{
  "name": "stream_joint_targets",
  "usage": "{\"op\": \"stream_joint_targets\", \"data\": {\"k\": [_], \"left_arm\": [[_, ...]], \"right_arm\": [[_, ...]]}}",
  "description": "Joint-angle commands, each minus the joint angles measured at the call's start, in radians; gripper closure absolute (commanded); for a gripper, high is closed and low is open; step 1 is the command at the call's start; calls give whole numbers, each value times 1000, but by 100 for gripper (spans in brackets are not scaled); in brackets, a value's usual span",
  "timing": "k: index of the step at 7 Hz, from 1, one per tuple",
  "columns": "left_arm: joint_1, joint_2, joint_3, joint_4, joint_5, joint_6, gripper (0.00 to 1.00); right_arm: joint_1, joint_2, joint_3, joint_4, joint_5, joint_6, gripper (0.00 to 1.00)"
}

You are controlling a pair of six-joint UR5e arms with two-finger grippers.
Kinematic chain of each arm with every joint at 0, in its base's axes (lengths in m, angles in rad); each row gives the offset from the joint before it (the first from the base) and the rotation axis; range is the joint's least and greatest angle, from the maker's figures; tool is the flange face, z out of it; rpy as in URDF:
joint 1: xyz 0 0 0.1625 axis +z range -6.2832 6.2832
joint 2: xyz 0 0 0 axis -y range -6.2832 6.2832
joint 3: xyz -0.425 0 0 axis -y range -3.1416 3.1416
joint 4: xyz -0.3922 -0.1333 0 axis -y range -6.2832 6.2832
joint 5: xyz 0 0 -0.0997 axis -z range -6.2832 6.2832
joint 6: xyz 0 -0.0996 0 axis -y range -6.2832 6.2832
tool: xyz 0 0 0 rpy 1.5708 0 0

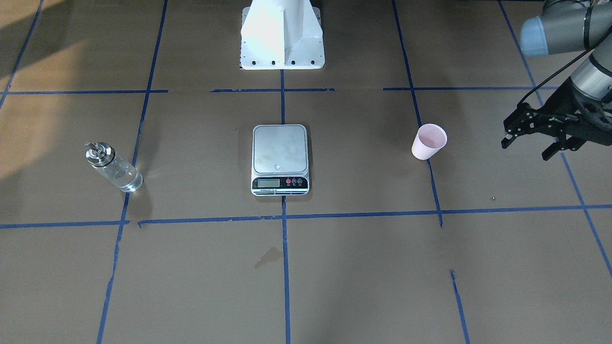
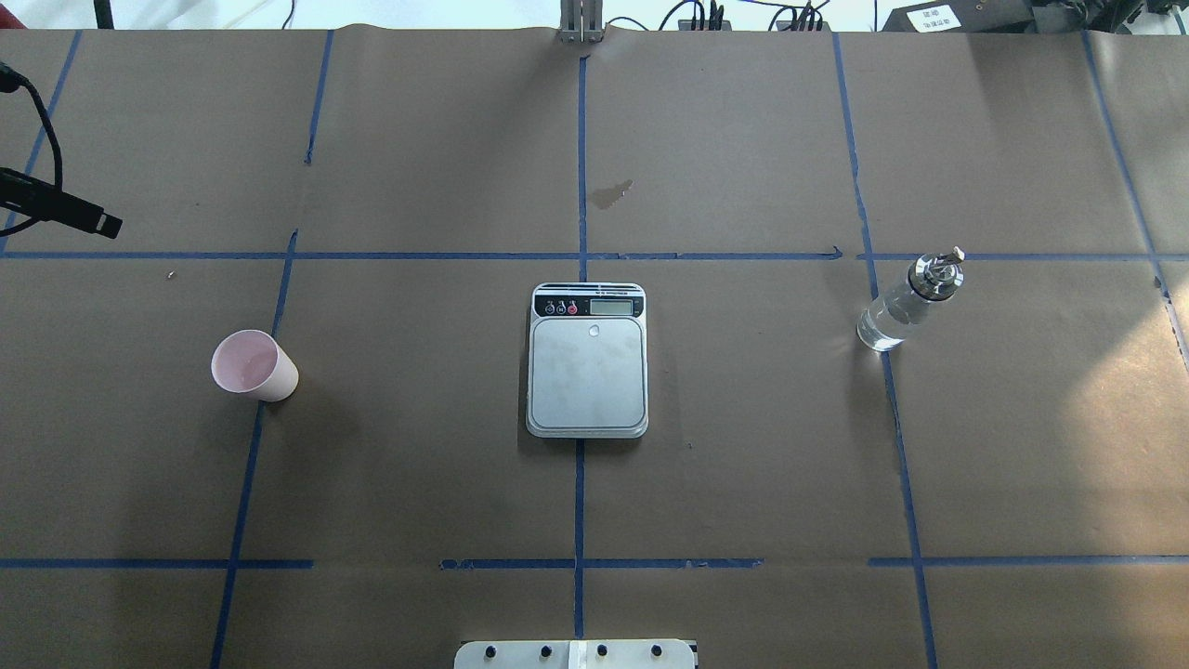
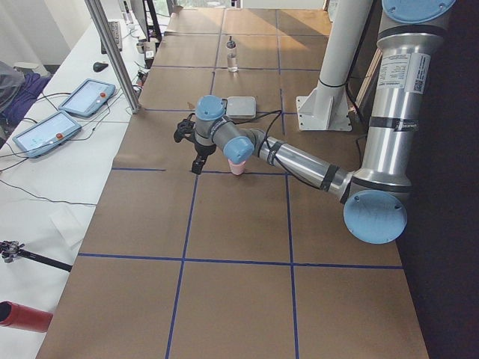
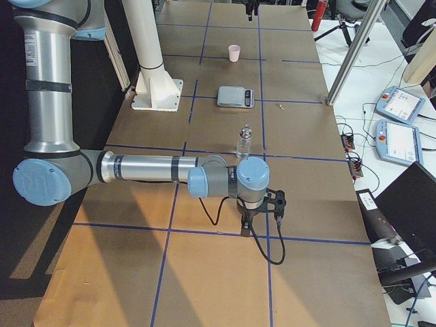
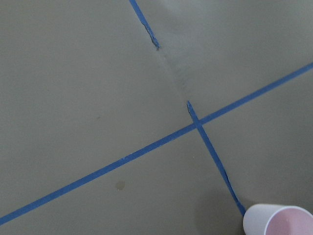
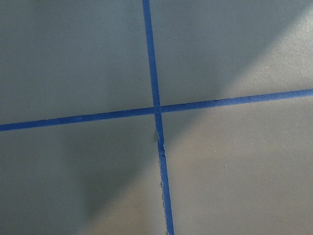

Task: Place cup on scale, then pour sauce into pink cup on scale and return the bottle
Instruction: 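Reach the left gripper to the pink cup and grasp it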

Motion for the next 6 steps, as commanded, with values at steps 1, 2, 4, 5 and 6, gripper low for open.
{"op": "stream_joint_targets", "data": {"k": [1, 2, 4, 5, 6], "left_arm": [[146, 0, 4, -22, 42, -292, 0], [231, 0, -13, -23, 106, -436, 0], [281, 15, -15, -17, 124, -523, 0], [294, 18, -8, -13, 121, -525, 0], [312, 20, -5, -10, 119, -525, 0]], "right_arm": [[-2, 3, 2, 98, -3, 3, 0], [-26, 3, -1, 100, -9, 9, 0], [-29, -11, -12, 105, 0, 9, 0], [-29, -13, -12, 105, 0, 7, 0], [-29, -10, -11, 105, 0, 7, 0]]}}
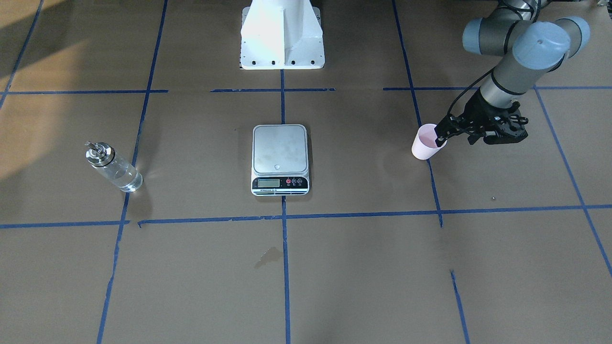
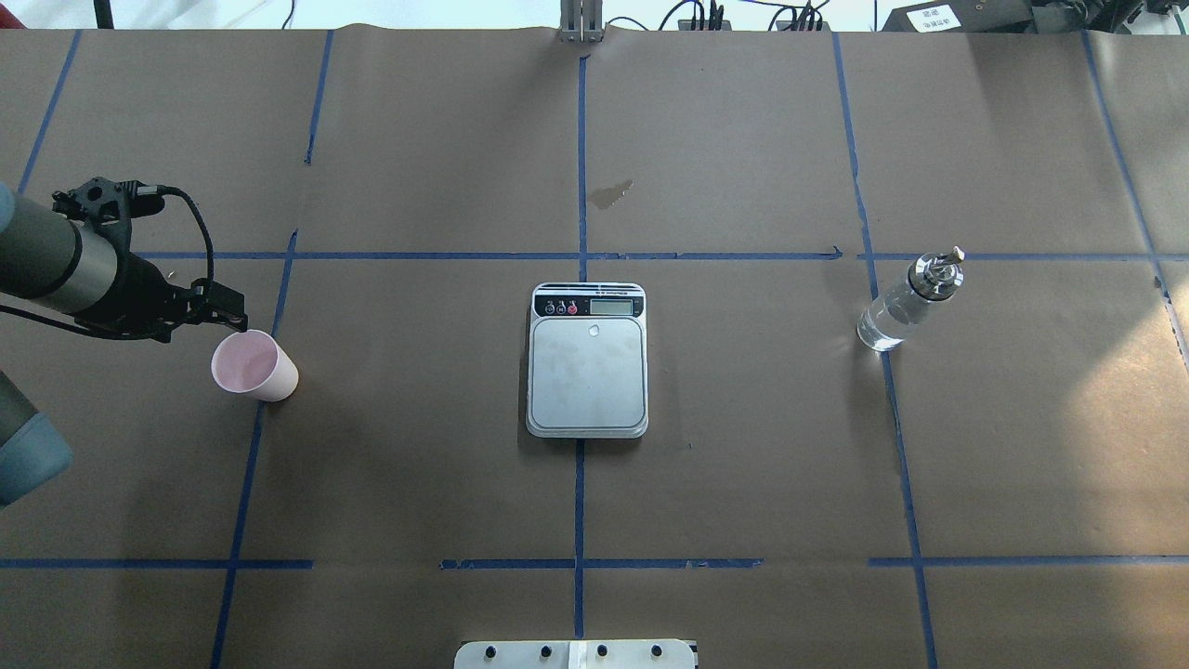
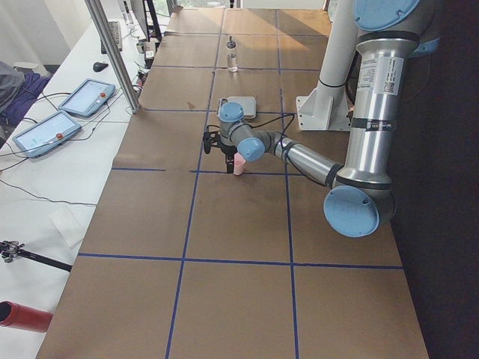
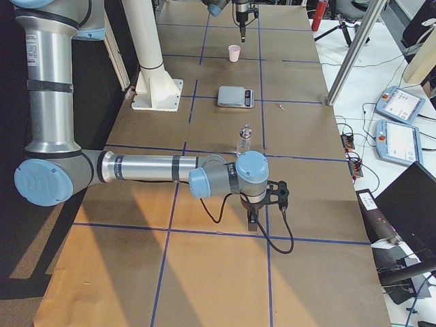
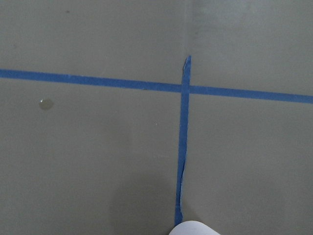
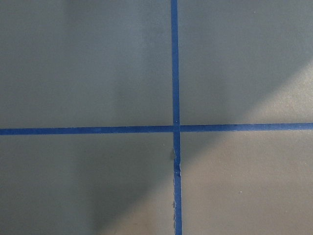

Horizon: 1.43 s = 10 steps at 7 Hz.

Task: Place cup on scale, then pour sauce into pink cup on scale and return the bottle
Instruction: 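Reach the left gripper to the pink cup and grasp it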

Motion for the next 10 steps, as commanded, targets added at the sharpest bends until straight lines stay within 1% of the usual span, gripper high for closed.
{"op": "stream_joint_targets", "data": {"k": [1, 3, 4, 5, 6, 8, 9, 10], "left_arm": [[46, 4, 6, 10, -1, -9, 0], [68, 4, 10, 11, -1, -9, 0], [73, 4, 10, 12, -1, -16, 29], [73, 4, 12, 12, -1, -26, 80], [73, 4, 10, 12, -1, -27, 100], [54, 2, -17, 12, 1, -64, 100], [18, 2, -81, 36, -5, -64, 100], [-31, -37, -156, 169, -7, -64, 100]], "right_arm": [[-4, 2, 2, 1, 2, -1, 0], [-21, 4, 5, 1, 5, 1, 0], [-21, 4, 5, 1, 8, 2, 0], [-21, 4, 5, 1, 13, 4, 0], [-21, 4, 5, -1, 14, 6, 0], [-31, 13, 14, -1, 40, 94, 0], [-31, 15, 22, -4, 41, 91, 0], [-31, 15, 31, -6, 42, 91, 0]]}}
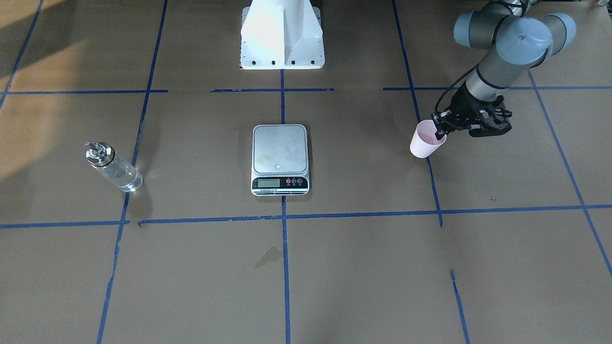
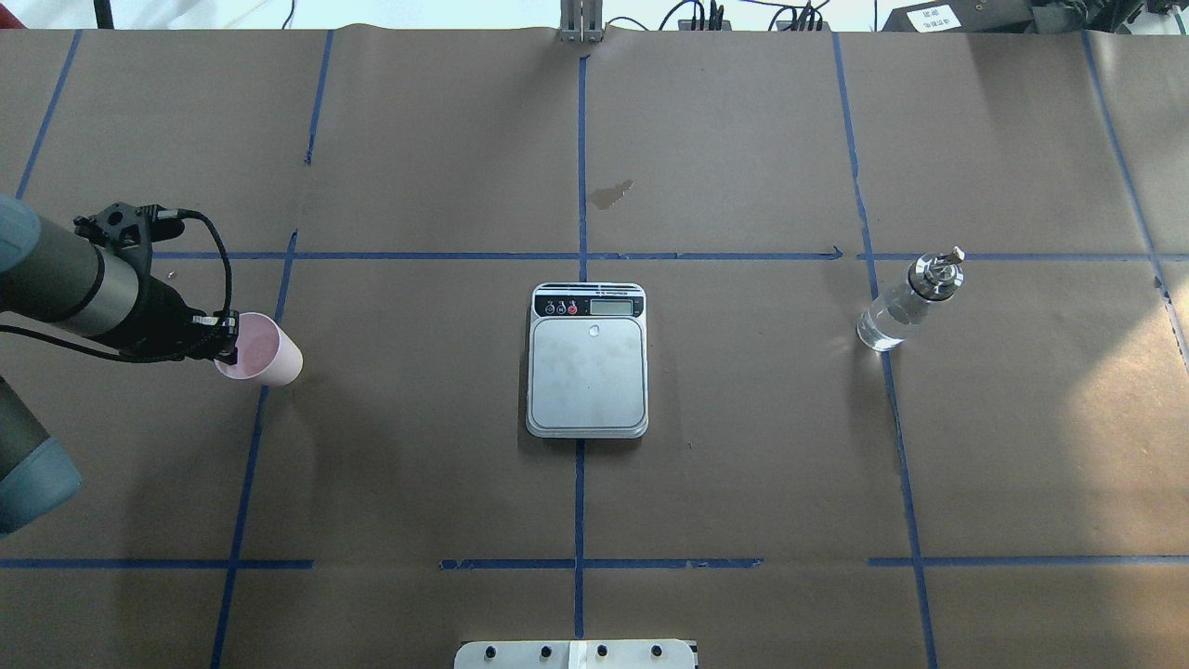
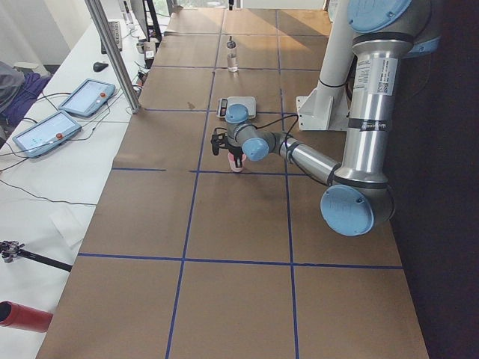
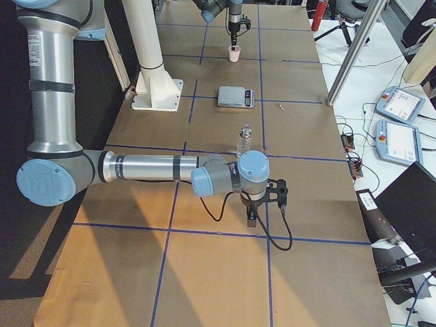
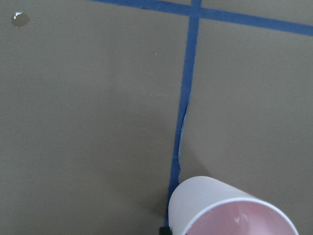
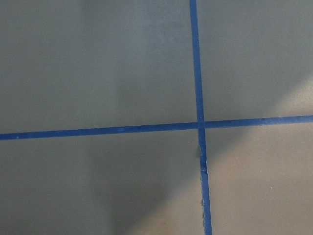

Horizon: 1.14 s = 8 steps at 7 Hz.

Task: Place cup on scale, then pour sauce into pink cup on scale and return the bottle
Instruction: 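Reach the left gripper to the pink cup and grasp it, then carry the pink cup with the left gripper onto the scale and release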

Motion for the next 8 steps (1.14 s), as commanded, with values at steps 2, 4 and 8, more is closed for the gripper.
{"op": "stream_joint_targets", "data": {"k": [2, 4, 8], "left_arm": [[-43, -356, -90, 443, -2, -111, 100], [117, -586, 28, 448, 20, -425, 100], [291, -759, 305, 341, 185, -623, 100]], "right_arm": [[-15, -1, 55, -8, 17, 6, 0], [-30, 1, 69, -7, 38, 12, 0], [-39, 7, 69, 0, 23, 12, 0]]}}
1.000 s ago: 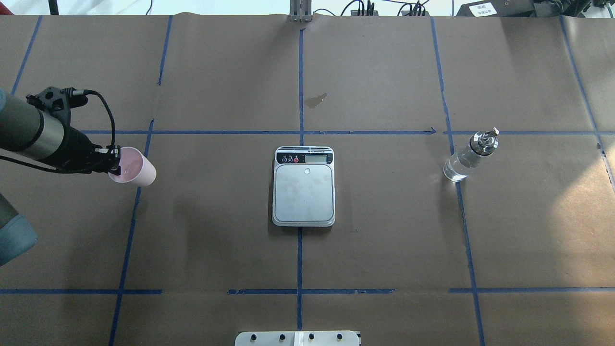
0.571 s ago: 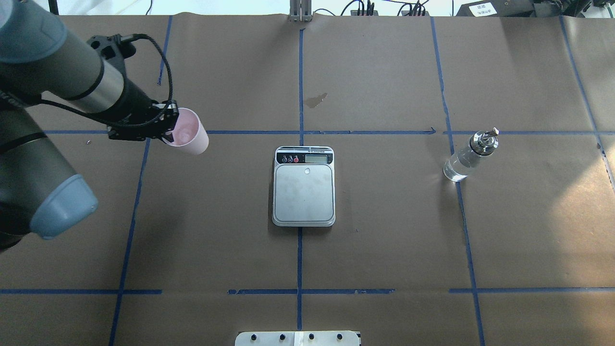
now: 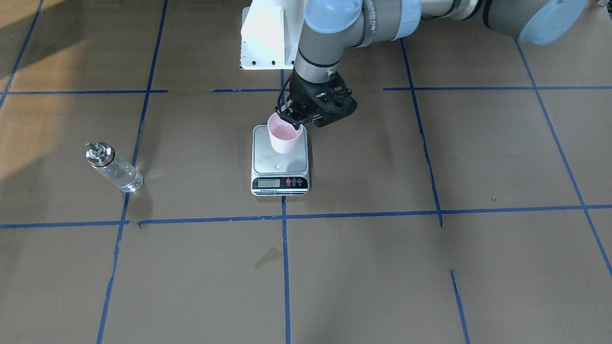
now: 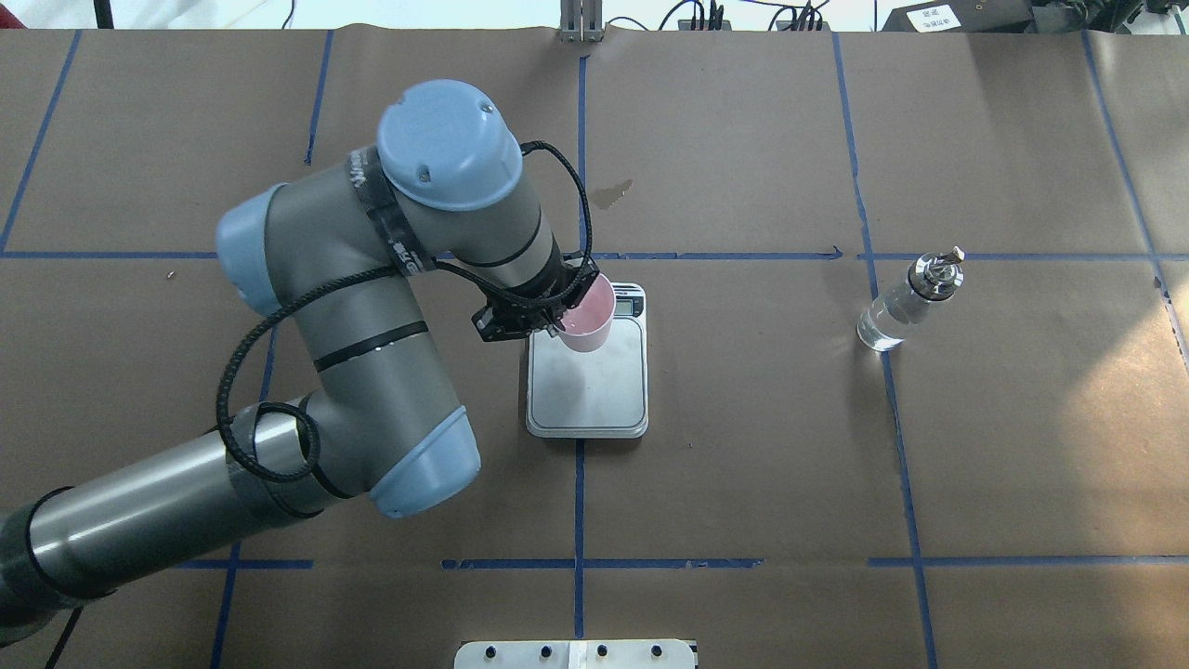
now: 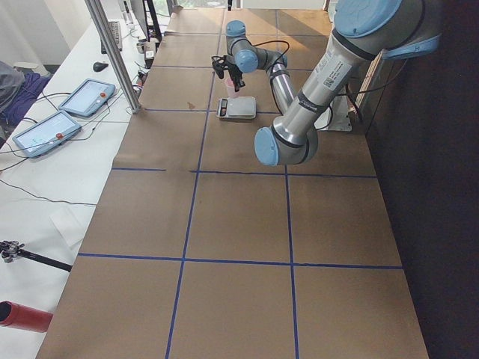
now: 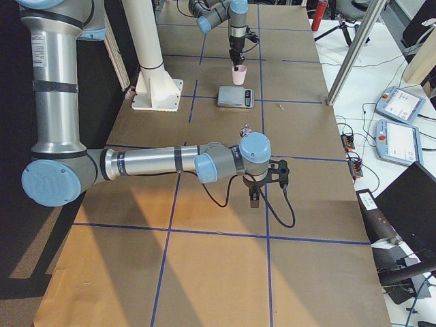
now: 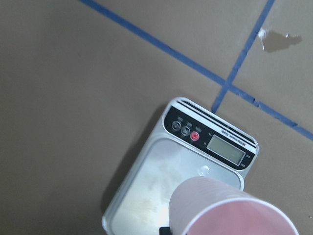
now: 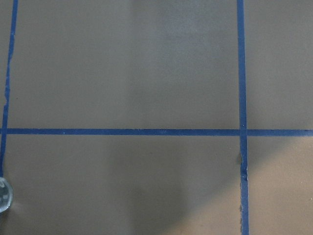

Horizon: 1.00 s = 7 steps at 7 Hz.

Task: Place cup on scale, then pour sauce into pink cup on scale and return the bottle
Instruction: 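Carry the pink cup with the left gripper onto the scale and release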

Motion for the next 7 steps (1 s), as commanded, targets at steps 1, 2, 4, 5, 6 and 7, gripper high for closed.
{"op": "stream_joint_targets", "data": {"k": [1, 2, 4, 5, 6, 7], "left_arm": [[45, -7, 52, -39, 46, -29, 100], [47, 1, 46, -37, 45, -26, 100], [48, 30, 38, -39, 43, -16, 100], [51, 30, 41, -42, 43, -14, 100], [50, 33, 35, -46, 43, -13, 26], [50, 32, 24, -46, 43, -13, 0]], "right_arm": [[-2, 1, 0, 3, -1, 0, 0], [-2, 1, 2, 3, -3, 0, 0], [-2, 2, 2, 3, -3, 0, 0], [-2, 2, 3, 3, 0, 0, 0], [-2, 2, 8, 3, 2, 0, 0], [-2, 5, 14, 2, 5, 0, 0]]}}
